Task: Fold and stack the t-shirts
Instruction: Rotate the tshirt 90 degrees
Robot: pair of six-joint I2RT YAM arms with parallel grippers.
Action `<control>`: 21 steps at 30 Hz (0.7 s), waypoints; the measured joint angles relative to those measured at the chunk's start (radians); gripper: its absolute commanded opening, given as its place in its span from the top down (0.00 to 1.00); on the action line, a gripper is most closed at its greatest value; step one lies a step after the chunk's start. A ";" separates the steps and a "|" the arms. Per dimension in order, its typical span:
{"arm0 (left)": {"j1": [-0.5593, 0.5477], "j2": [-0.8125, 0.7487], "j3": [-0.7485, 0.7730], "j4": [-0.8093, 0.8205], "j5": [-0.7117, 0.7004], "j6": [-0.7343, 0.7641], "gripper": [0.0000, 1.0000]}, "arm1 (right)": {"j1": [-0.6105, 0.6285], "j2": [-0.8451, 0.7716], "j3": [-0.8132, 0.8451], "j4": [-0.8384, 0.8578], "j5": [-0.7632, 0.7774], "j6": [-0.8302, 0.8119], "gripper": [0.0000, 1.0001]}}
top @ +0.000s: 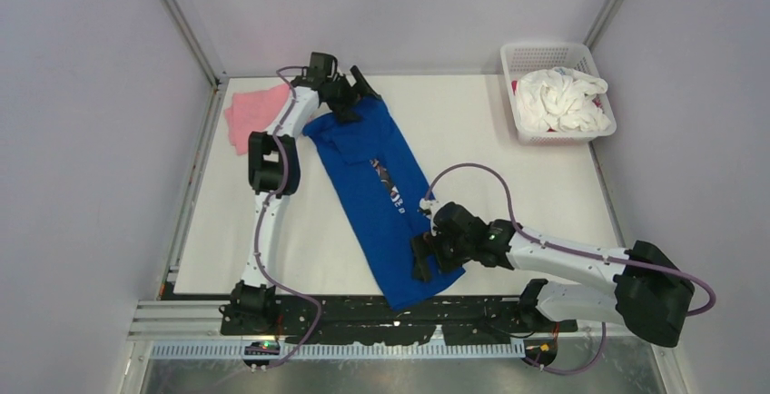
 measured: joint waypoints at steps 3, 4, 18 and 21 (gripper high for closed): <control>0.001 0.000 0.000 0.022 0.031 0.008 0.00 | 0.012 -0.060 0.030 -0.071 0.028 -0.039 0.05; 0.001 -0.002 -0.001 0.025 0.037 0.021 0.00 | 0.012 -0.084 0.052 -0.094 0.054 -0.055 0.04; -0.026 -0.941 -0.726 0.049 -0.219 0.268 0.00 | -0.182 0.265 0.529 0.010 0.167 -0.208 0.04; -0.030 -1.274 -1.056 0.096 -0.369 0.259 0.00 | -0.212 0.462 0.702 0.017 0.135 -0.245 0.05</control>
